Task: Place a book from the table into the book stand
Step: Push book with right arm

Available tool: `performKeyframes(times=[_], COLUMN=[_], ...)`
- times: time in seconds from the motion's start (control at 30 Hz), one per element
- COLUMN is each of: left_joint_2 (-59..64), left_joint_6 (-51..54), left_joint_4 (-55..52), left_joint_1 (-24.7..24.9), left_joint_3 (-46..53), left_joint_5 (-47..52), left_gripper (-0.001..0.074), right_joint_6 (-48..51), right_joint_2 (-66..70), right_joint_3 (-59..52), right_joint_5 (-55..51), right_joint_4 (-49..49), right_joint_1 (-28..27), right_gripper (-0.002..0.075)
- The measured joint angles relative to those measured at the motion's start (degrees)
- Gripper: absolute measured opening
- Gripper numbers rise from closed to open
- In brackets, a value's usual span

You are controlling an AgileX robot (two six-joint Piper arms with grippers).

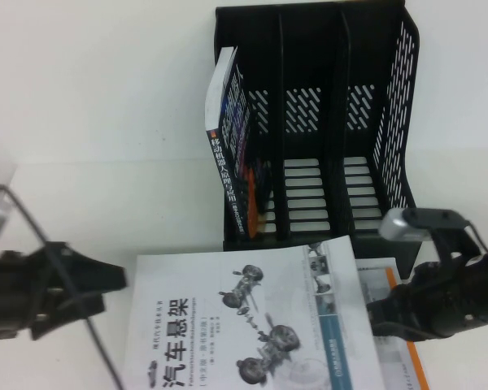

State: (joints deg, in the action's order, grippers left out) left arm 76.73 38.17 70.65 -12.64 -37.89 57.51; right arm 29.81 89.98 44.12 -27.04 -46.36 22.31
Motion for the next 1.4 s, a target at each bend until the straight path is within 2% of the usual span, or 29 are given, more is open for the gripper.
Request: performKeyframes(times=[0.13,0.47,0.8,1.4], left_joint_2=[0.0,6.92,16.36,29.42], left_joint_6=[1.84,2.59,8.44,12.55], left_joint_4=[-1.55,-4.69,-1.39,2.03], left_joint_1=[-5.7,-7.44,-13.56,-12.19], left_joint_3=[-0.26,-0.35,-0.6,-0.86], left_joint_5=[5.36,6.89,8.82,8.59], left_gripper=[0.0415,0.0442,0.0448,0.0448], right_joint_6=[0.0,0.0,0.0,-0.11], right_joint_2=[1.56,4.58,4.58,4.58], right_joint_3=[0.84,4.43,4.56,4.56], right_joint_5=[1.19,1.21,1.0,1.1], right_joint_4=[-1.31,-2.28,-1.04,-0.92], right_joint_1=[2.36,6.11,6.15,6.24], right_gripper=[-0.0003,-0.0003,-0.0003,-0.0003])
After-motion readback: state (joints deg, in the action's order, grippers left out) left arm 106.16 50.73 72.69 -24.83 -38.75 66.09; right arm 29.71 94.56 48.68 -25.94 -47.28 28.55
